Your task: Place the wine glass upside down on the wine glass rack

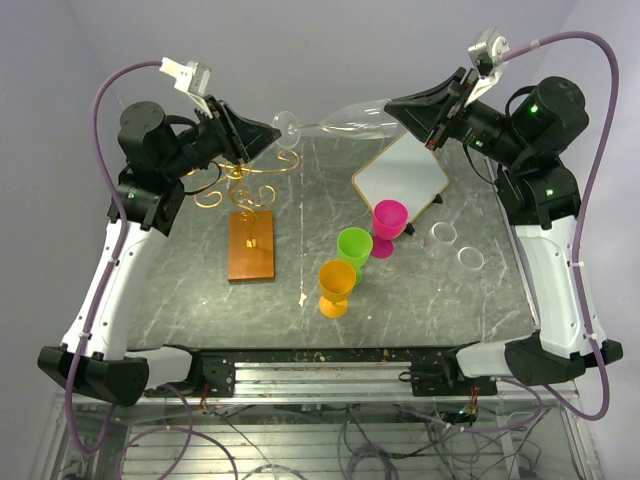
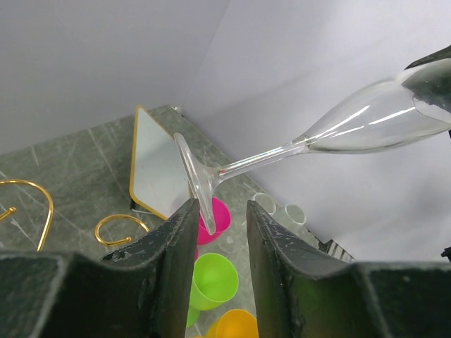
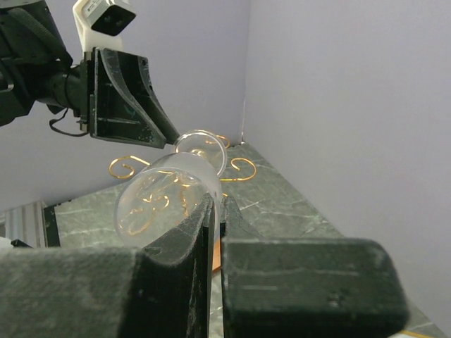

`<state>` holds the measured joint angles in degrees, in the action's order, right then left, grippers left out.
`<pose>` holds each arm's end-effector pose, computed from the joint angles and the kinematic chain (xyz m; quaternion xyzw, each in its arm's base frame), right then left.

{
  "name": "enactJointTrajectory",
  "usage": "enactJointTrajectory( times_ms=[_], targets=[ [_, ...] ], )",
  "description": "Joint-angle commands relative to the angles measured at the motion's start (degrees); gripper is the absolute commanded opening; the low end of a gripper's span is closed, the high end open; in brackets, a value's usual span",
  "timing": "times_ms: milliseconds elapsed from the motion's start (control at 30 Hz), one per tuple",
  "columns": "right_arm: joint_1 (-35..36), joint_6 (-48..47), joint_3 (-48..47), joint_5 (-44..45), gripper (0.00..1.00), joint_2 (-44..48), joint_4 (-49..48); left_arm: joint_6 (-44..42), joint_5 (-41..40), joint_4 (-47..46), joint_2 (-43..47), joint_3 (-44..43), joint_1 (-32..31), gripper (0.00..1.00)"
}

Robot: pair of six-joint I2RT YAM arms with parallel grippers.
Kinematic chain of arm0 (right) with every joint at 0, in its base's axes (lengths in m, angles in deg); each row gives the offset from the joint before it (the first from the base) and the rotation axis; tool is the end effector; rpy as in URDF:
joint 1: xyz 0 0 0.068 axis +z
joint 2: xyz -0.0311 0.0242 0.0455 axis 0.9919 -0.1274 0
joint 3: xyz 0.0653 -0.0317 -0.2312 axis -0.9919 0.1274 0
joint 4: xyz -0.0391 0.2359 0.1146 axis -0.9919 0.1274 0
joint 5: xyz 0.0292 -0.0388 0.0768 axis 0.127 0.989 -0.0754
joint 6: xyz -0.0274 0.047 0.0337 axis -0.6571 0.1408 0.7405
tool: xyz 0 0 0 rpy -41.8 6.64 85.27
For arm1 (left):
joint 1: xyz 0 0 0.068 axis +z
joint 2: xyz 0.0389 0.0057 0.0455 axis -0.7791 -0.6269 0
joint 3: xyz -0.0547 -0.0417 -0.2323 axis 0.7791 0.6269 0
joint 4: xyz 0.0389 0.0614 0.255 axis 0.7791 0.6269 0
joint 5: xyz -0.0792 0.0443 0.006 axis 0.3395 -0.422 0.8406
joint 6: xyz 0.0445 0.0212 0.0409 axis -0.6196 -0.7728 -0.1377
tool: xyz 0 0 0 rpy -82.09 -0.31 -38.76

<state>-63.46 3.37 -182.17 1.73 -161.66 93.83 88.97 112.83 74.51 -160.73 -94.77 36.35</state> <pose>0.2281 0.1135 0.5517 -0.3304 0.5561 0.3754 0.6638 0.2638 -0.1011 0.4720 0.1485 0.6568 -0.4735 0.5677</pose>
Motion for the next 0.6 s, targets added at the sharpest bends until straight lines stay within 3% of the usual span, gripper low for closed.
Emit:
enactJointTrajectory(
  times_ms=[0, 167, 333, 567],
  targets=[
    [0.04, 0.44, 0.49, -0.46, 0.0, 1.07, -2.21, 1.96, 1.67, -2.33, -0.04, 1.04, -0.55, 0.46],
    [-0.06, 0.88, 0.7, -1.21, 0.0, 0.94, -2.71, 3.05, 2.4, -3.07, -0.74, 1.6, -0.55, 0.5],
    [-0.06, 0.82, 0.94, -1.61, 0.0, 0.99, -2.89, 4.16, 3.52, -4.25, -1.3, 1.83, -0.55, 0.39],
    [0.02, 1.08, 1.64, -2.4, 0.0, 1.07, -3.42, 4.76, 4.05, -4.84, -1.77, 2.01, -0.54, 0.32]
  ],
)
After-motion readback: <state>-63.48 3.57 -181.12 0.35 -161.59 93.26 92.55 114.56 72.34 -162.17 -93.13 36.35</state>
